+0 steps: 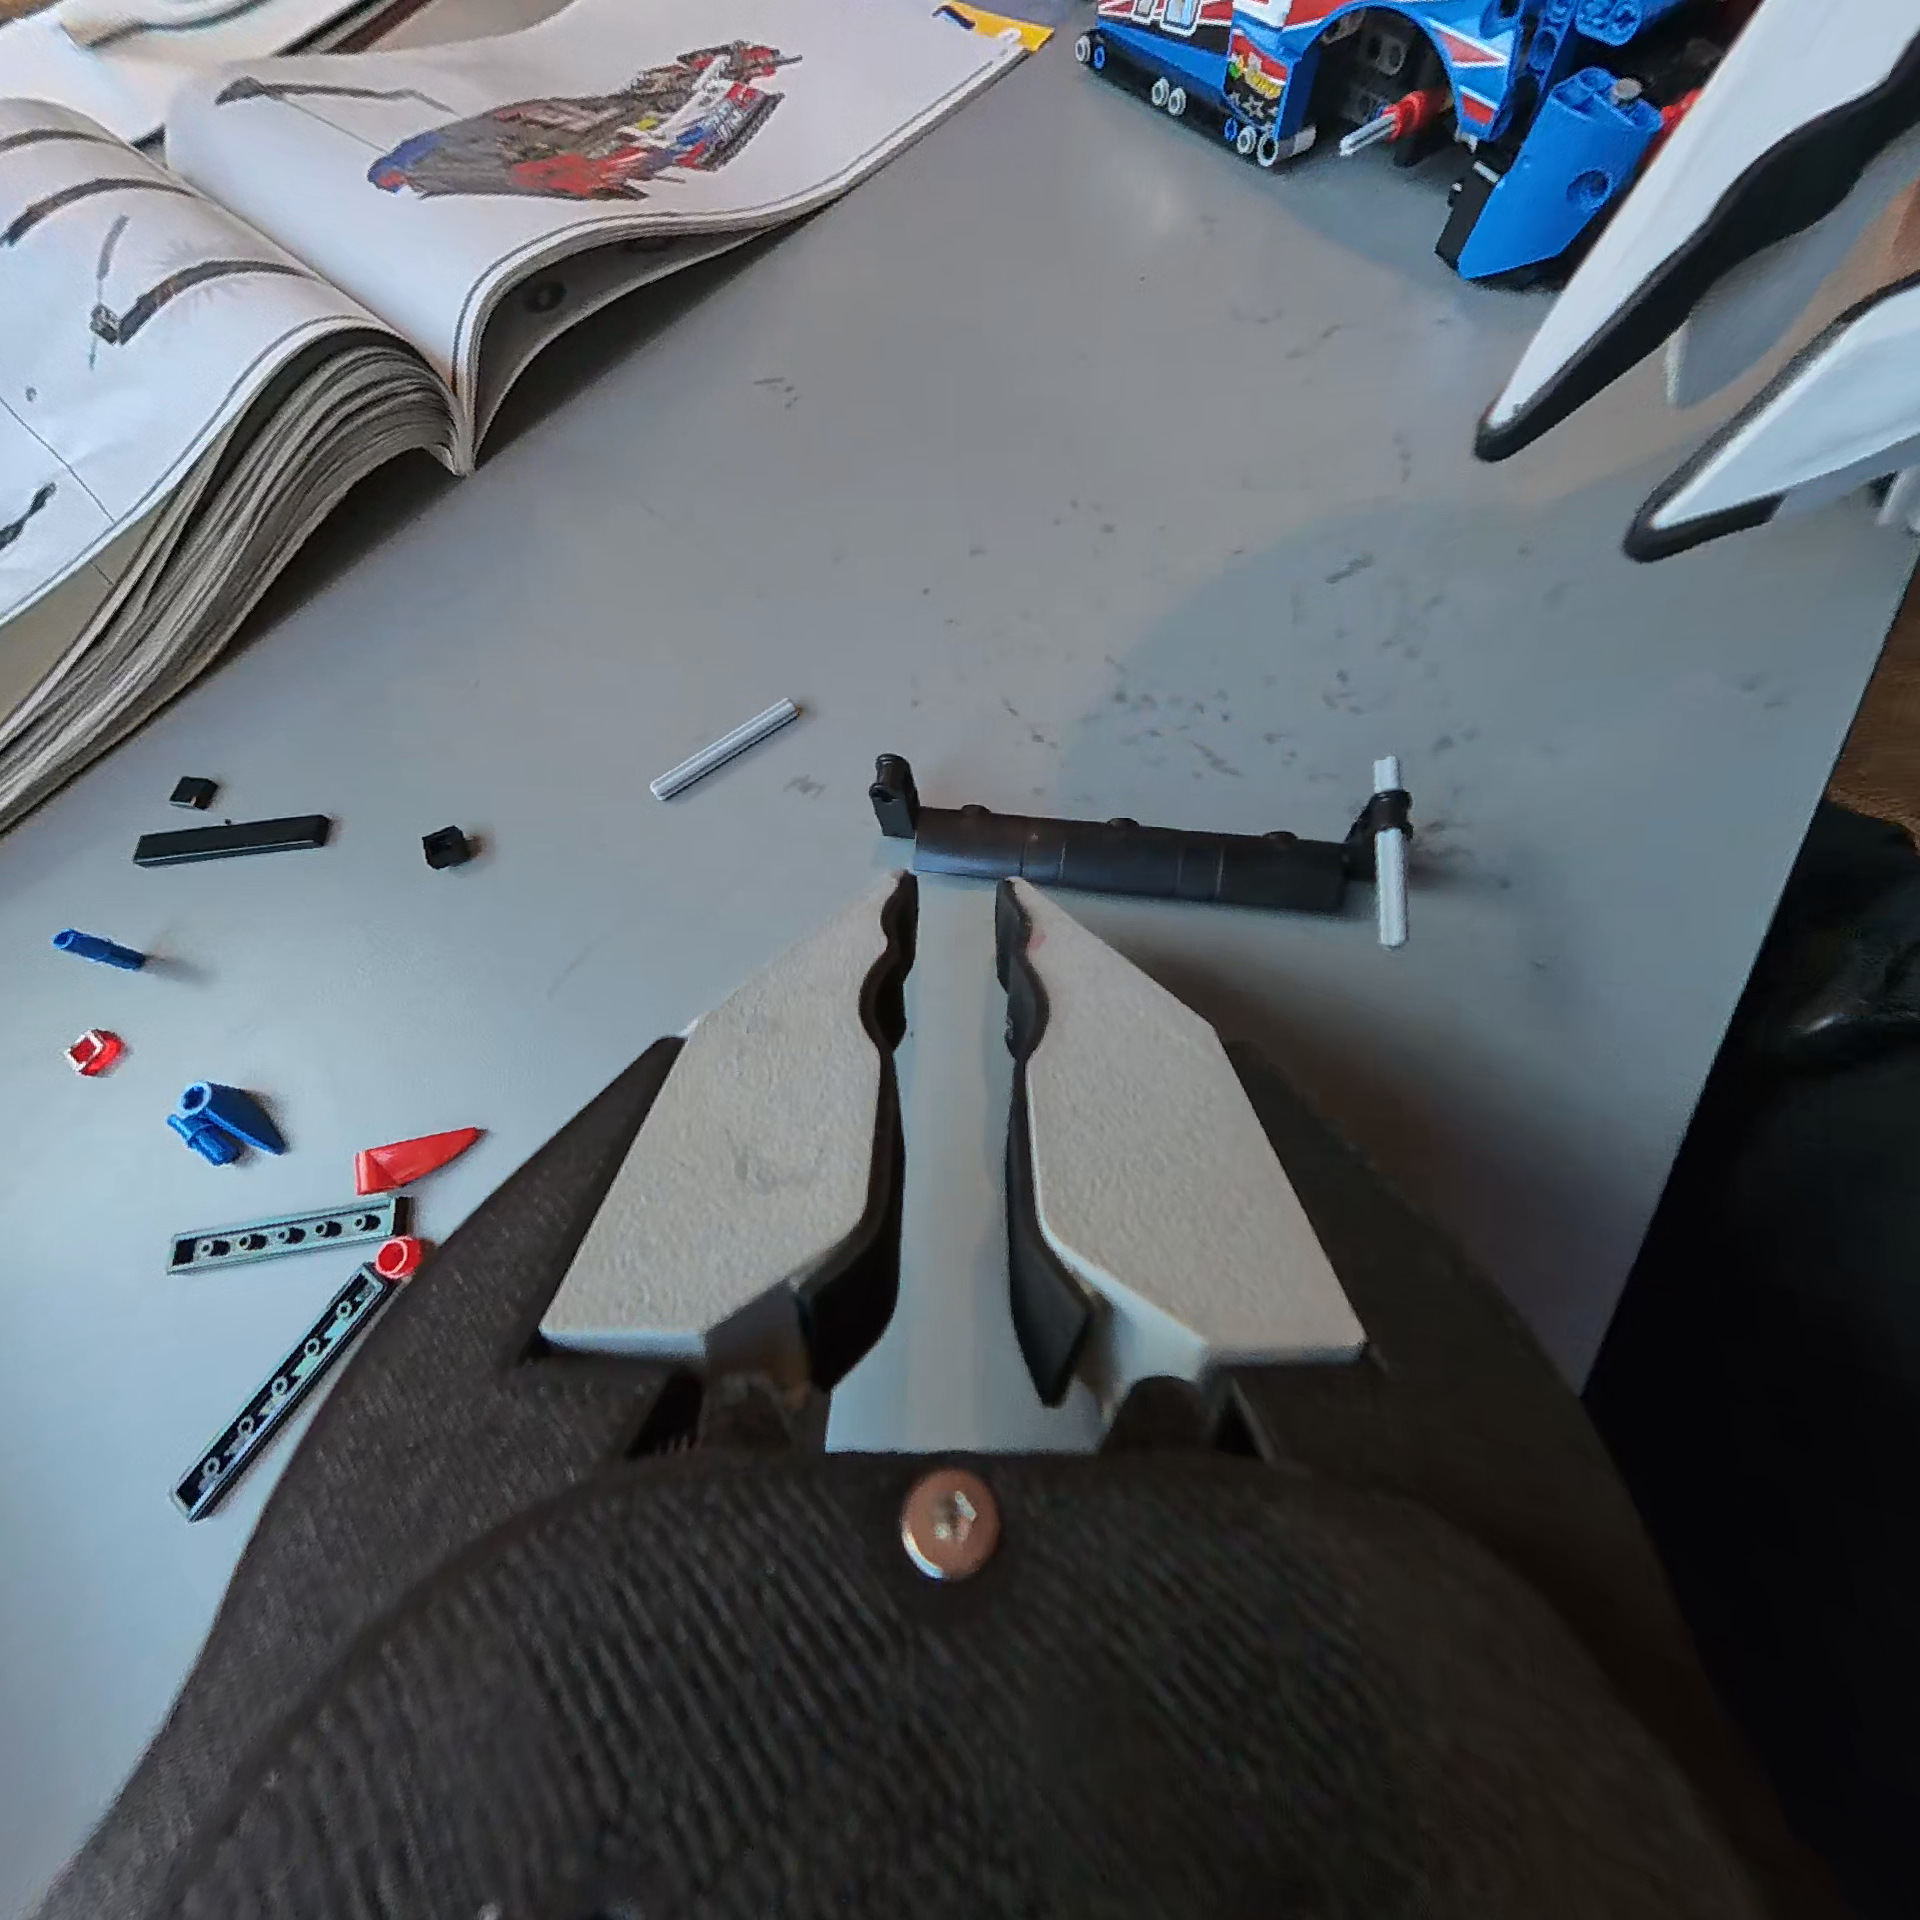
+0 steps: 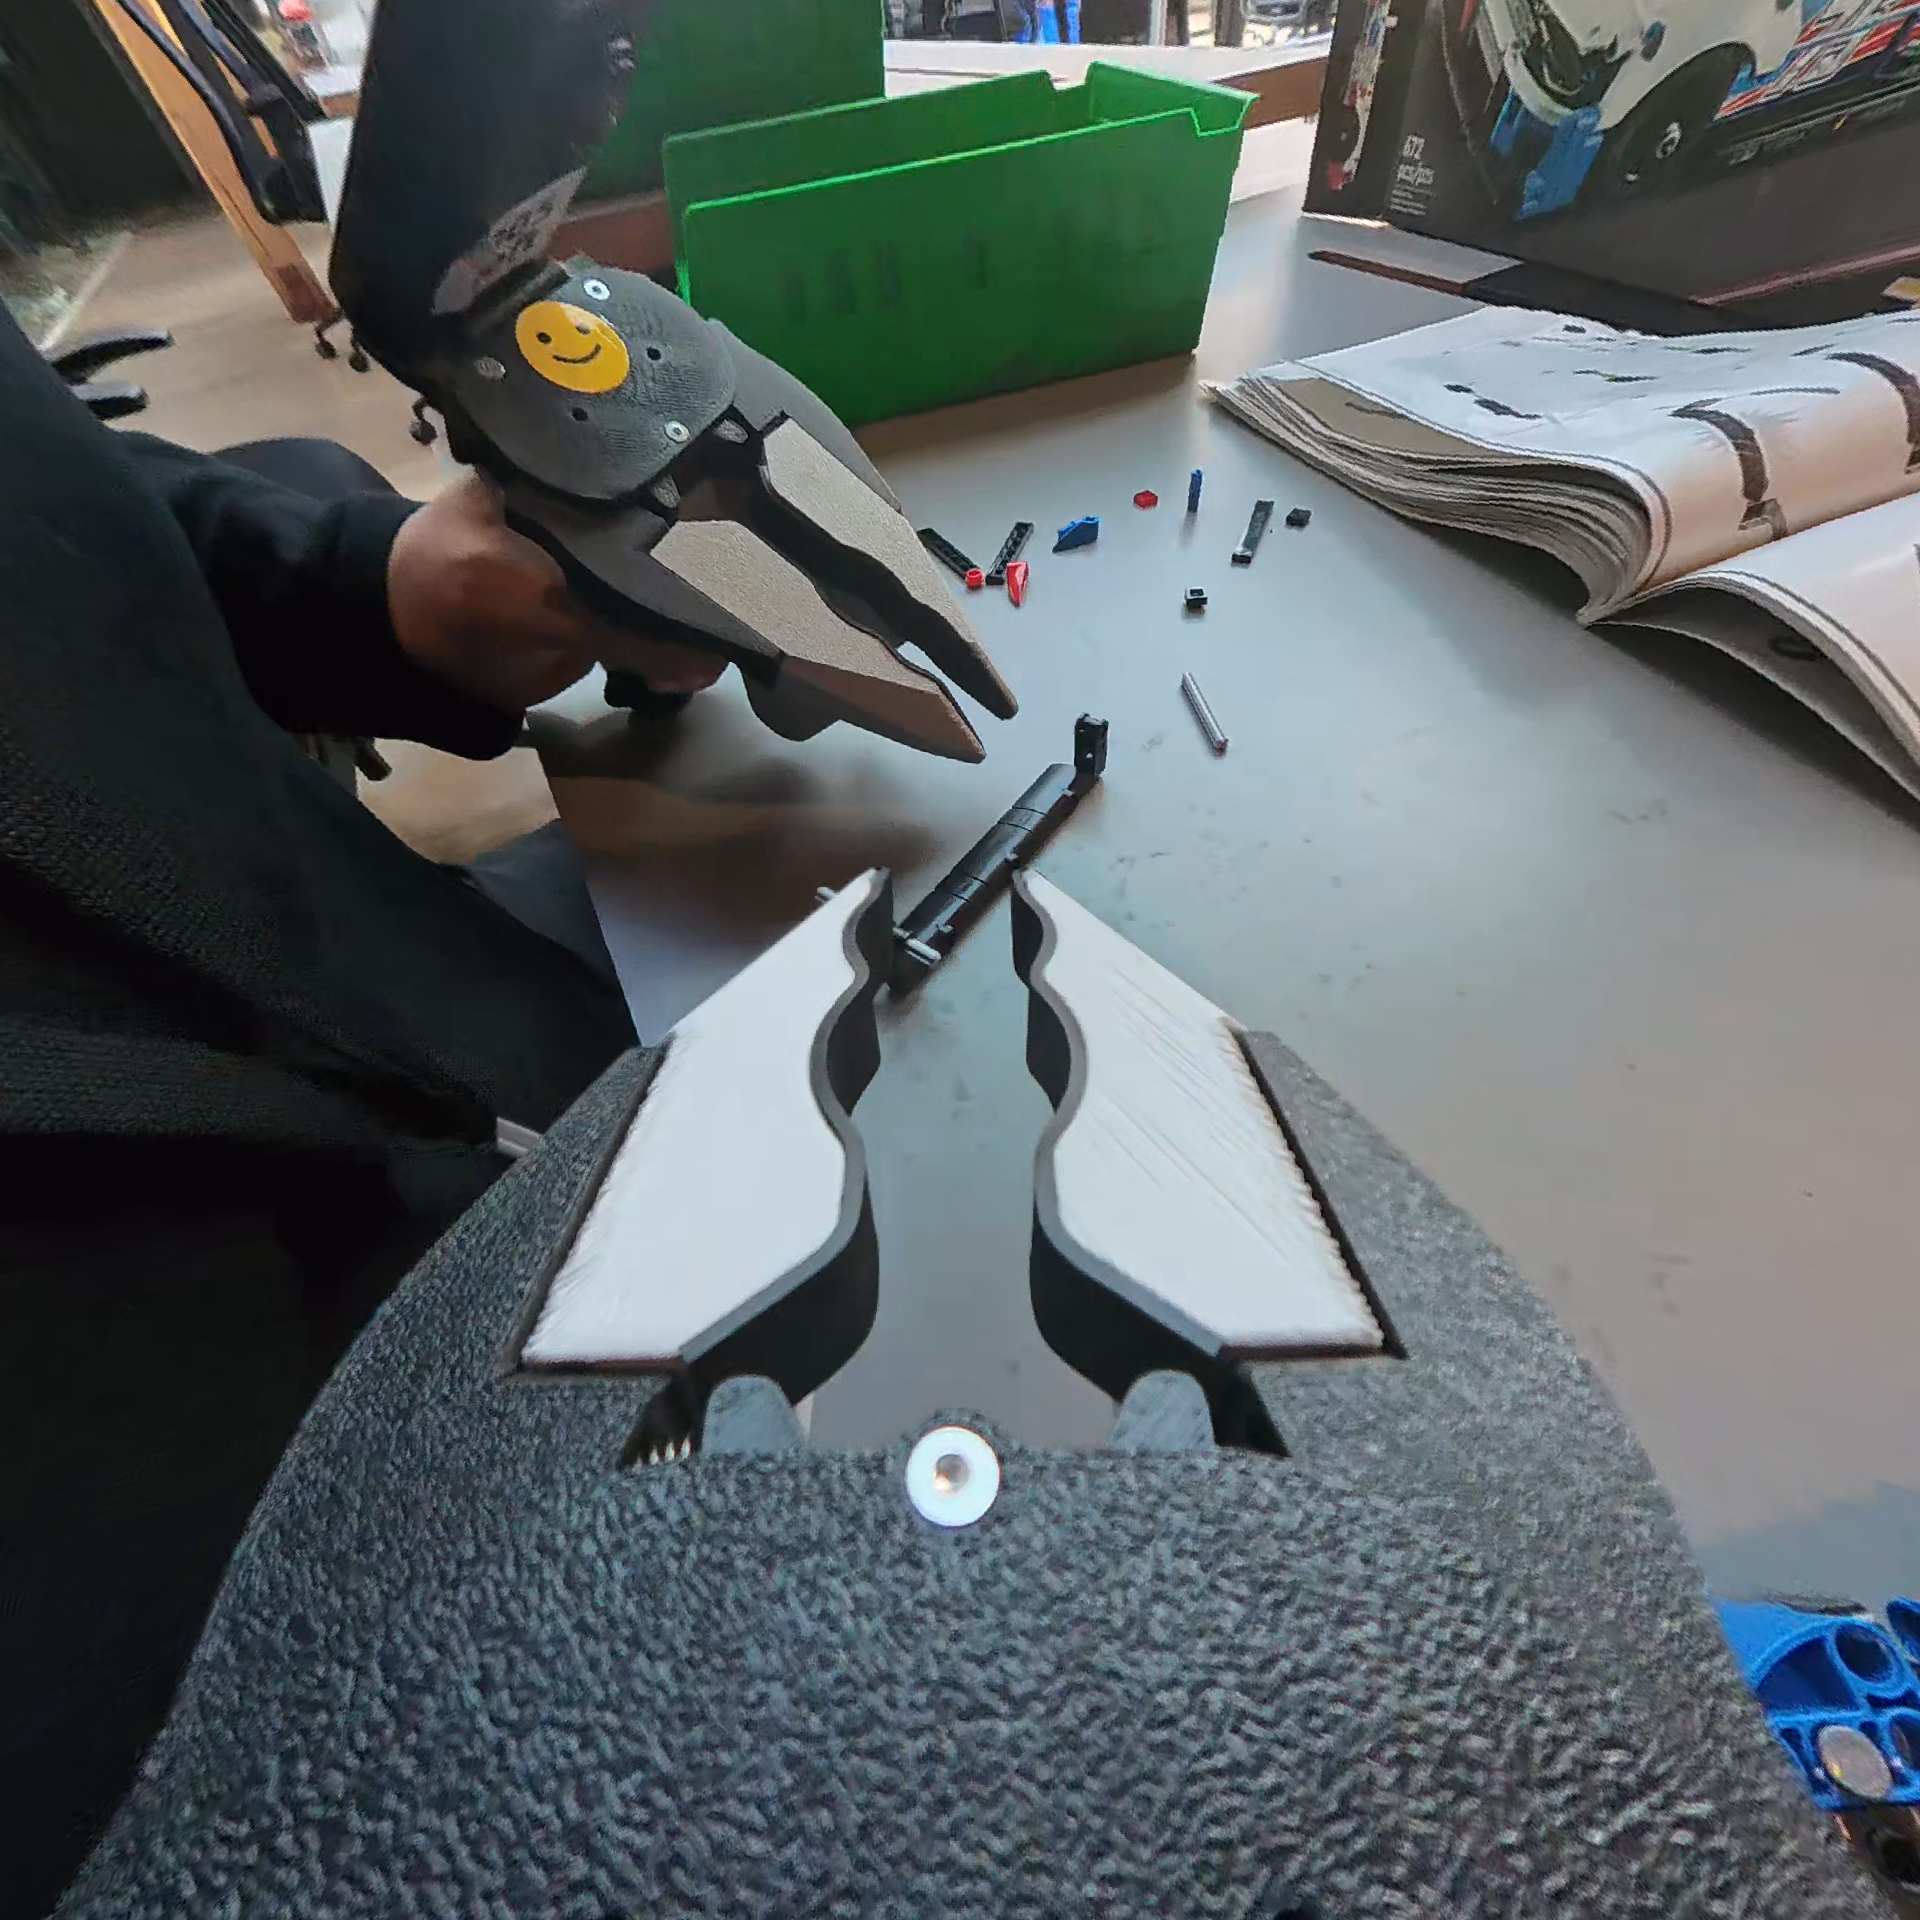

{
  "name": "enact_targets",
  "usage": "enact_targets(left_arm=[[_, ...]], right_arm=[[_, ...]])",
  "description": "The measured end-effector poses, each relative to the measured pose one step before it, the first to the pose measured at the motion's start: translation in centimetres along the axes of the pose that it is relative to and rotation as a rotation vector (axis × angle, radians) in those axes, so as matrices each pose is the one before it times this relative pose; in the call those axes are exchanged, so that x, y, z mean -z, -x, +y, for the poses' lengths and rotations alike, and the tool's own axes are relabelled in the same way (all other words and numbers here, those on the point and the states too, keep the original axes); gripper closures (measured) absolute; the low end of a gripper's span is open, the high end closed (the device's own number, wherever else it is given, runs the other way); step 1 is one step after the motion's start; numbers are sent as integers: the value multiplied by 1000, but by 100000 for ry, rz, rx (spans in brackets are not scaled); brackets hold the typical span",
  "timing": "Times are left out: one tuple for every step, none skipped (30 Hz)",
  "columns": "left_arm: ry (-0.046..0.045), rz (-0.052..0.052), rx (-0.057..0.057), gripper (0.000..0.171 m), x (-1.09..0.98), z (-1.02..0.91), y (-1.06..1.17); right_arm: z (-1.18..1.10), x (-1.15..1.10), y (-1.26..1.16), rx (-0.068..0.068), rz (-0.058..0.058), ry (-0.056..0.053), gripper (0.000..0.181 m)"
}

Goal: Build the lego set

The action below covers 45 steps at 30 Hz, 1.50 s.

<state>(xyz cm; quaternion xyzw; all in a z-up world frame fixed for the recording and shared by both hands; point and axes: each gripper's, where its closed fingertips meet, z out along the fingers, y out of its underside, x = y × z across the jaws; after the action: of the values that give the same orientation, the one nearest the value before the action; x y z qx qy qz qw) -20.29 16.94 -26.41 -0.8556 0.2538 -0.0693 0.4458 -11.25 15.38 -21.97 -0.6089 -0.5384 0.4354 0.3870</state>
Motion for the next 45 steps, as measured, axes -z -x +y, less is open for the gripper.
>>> enact_targets(left_arm=[[-386,-102,751,159,40,-50,84],[-337,89,500,159,39,-26,46],[-152,-47,329,159,29,-11,33],[-331,-208,85,159,42,-36,28],[-534,-145,-176,159,56,-61,1],[-491,49,-342,159,61,-45,-42],[-236,219,-434,159,33,-31,-67],[-104,303,-441,159,12,-9,-79],[-32,251,-364,159,4,4,-74],[-36,146,-302,159,5,-6,-49],[-3,51,-220,158,15,6,-24],[175,-13,-71,157,7,30,-17],[121,-103,36,157,28,42,4],[-14,-63,63,156,28,19,6],[418,34,255,155,12,86,-4],[923,124,475,155,1,162,-15],[773,370,473,154,27,166,-52],[581,225,476,153,35,129,-48],[665,-54,574,153,35,151,5],[1004,-47,658,153,22,195,3],[908,290,550,152,21,186,-41],[482,354,456,152,30,118,-55],[84,62,464,152,69,64,-19],[-221,-47,400,152,98,22,-8],[-539,272,209,152,110,-12,-80],[-498,283,108,152,119,-15,-74],[-285,288,93,152,112,22,-79],[-2,297,137,152,81,61,-74],[245,335,93,152,78,91,-90],[235,103,16,152,81,105,-71],[-37,-59,-78,152,95,67,-56],[-119,-27,-80,152,103,53,-64],[19,-14,-37,152,99,62,-59],[111,128,-55,152,79,80,-69],[189,338,-38,152,71,94,-95],[353,372,-10,152,55,109,-88],[395,205,0,152,30,94,-45],[273,306,-78,152,17,61,-57],[199,124,-113,152,-6,37,-28],[226,69,-199,152,-15,30,-39],[275,158,-314,152,-15,33,-53],[403,152,-360,152,-51,40,-60],[573,-8,-369,152,-56,62,-40],[712,-40,-406,153,-80,65,-35],[854,89,-311,153,-106,79,-54]], right_arm=[[-55,44,-13,-679,-504,-367,160],[-16,12,13,-375,-335,-101,160],[16,-7,-16,-38,57,77,159],[28,-22,-4,308,381,228,159],[61,-56,6,631,507,463,157],[99,-85,38,873,517,751,156],[130,-114,62,996,369,1039,156],[167,-139,78,990,257,1295,156],[177,-154,51,885,294,1400,156],[164,-142,31,773,423,1297,156],[143,-120,11,679,540,1073,156],[107,-104,17,598,400,924,156],[114,-93,17,486,238,879,156],[113,-100,38,426,52,916,156],[126,-122,86,541,-199,1042,155],[175,-147,147,765,-535,1420,154],[240,-192,190,1011,-608,1962,153],[297,-248,176,1378,-285,2430,151],[327,-277,193,1850,-12,2686,148],[328,-283,219,2311,200,2705,144],[291,-275,184,2718,671,2541,144],[229,-246,218,3035,556,2251,144],[143,-244,300,3253,-73,1846,143],[97,-231,238,3295,36,1596,142],[61,-212,86,3095,697,1449,142],[-3,-212,-20,2971,1040,1252,142],[-26,-227,-73,2918,1140,1220,141],[-16,-238,-82,2838,1118,1277,141],[2,-262,-58,2854,855,1243,141],[46,-263,48,2636,154,1244,141],[-43,-175,85,1759,-397,488,145],[-75,-101,-90,582,416,-89,149],[94,-116,-100,-23,281,787,150],[-46,-4,27,-774,-844,-444,154],[124,-28,-121,-1257,-168,314,161],[158,-39,-116,-1843,-796,305,165],[101,13,-193,-2898,-1004,50,166],[33,55,-221,-3712,-1368,-512,167],[-18,100,-228,-4456,-1863,-1088,170],[-31,143,-253,-5253,-2190,-1320,172],[-103,219,-247,-5719,-2563,-1856,173],[-270,312,-229,-5640,-2708,-2892,173],[-429,397,-234,-5259,-2435,-3822,173],[-507,464,-181,-4943,-2586,-4331,173],[-558,499,-164,-5015,-2672,-4702,173]])
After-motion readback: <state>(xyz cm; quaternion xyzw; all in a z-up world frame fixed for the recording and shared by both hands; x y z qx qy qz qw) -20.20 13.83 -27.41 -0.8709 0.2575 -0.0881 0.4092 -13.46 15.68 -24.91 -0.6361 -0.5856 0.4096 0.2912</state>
